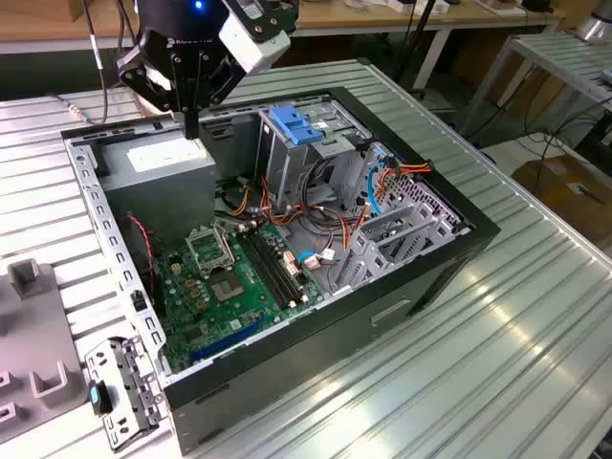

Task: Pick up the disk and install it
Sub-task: 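Reach for the disk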

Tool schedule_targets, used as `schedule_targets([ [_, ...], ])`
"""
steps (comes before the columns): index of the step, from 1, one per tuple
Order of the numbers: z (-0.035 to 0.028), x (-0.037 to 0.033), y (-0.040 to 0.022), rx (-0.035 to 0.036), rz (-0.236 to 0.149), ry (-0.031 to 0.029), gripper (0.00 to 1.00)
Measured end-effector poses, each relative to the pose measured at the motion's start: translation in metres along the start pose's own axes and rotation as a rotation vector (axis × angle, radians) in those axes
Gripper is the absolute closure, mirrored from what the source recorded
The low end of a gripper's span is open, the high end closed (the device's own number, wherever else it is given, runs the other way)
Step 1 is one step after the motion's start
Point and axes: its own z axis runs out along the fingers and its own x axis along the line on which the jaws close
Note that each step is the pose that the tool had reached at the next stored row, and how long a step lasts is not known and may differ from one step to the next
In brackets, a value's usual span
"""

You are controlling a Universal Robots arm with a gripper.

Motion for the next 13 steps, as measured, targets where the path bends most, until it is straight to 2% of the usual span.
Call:
schedule_targets([
  [7, 0.0, 0.0, 0.0, 0.0, 0.0, 0.0, 0.89],
  [13, -0.0001, 0.0032, -0.0002, 0.0, 0.0, 0.0, 0.89],
])
